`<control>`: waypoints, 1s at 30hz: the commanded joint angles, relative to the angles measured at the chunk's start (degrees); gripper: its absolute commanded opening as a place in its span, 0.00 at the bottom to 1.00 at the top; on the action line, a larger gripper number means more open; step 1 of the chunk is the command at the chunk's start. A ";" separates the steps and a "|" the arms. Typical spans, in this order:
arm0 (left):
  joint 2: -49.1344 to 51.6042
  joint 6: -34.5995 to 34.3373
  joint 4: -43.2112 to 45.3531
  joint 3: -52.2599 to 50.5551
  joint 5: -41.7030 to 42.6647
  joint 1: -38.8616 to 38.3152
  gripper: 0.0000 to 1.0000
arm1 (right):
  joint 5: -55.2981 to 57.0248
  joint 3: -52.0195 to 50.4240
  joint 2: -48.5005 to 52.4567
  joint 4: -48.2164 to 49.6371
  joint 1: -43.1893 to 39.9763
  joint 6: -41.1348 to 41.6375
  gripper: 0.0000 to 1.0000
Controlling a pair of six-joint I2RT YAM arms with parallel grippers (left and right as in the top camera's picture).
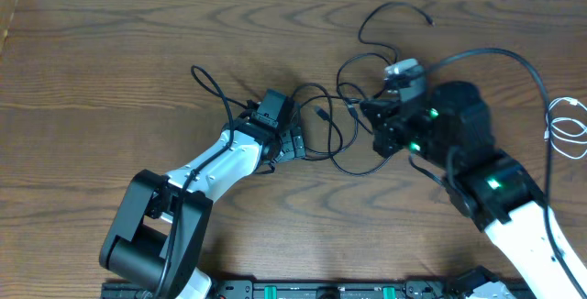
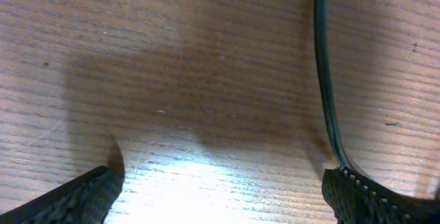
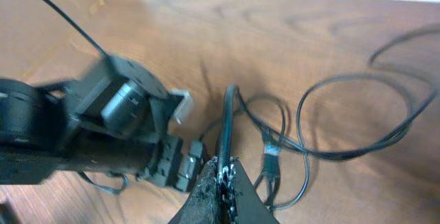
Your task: Untangle cables
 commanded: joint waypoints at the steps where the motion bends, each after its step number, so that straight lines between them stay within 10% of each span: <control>1: 4.37 -1.03 -1.16 -4.20 0.79 0.42 0.99 | -0.74 1.22 -5.38 0.22 -0.44 0.04 0.01; 30: 4.37 -1.01 -1.16 -4.20 0.79 0.42 0.99 | 20.92 1.18 -22.47 6.14 -0.92 -10.88 0.01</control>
